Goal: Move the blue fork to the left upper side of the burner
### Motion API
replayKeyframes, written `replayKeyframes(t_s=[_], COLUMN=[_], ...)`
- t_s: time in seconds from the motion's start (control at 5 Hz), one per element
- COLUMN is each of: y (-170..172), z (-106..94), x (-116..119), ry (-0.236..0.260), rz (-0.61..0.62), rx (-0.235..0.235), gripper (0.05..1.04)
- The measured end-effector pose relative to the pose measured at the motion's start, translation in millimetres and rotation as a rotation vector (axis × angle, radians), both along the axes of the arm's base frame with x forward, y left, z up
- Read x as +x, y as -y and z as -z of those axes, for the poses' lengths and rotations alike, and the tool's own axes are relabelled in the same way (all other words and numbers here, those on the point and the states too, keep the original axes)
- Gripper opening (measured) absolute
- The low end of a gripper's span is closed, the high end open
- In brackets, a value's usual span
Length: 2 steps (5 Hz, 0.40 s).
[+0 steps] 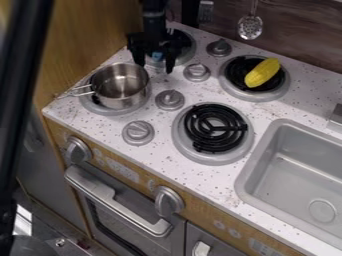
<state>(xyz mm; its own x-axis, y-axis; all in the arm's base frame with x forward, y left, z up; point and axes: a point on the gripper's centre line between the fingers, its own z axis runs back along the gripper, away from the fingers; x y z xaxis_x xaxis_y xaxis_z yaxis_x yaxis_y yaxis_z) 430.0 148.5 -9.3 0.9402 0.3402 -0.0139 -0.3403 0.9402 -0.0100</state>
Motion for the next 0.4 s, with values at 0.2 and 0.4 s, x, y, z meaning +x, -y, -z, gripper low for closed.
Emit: replayKeyframes(t_s=[0.2,0.4], y=[31,50], z=[-19.0,-23.9], x=[-30,-54], ry=[0.003,-0.013], rz=[0.09,0.139], rx=[0.005,0.017], gripper=[0.998,0.998])
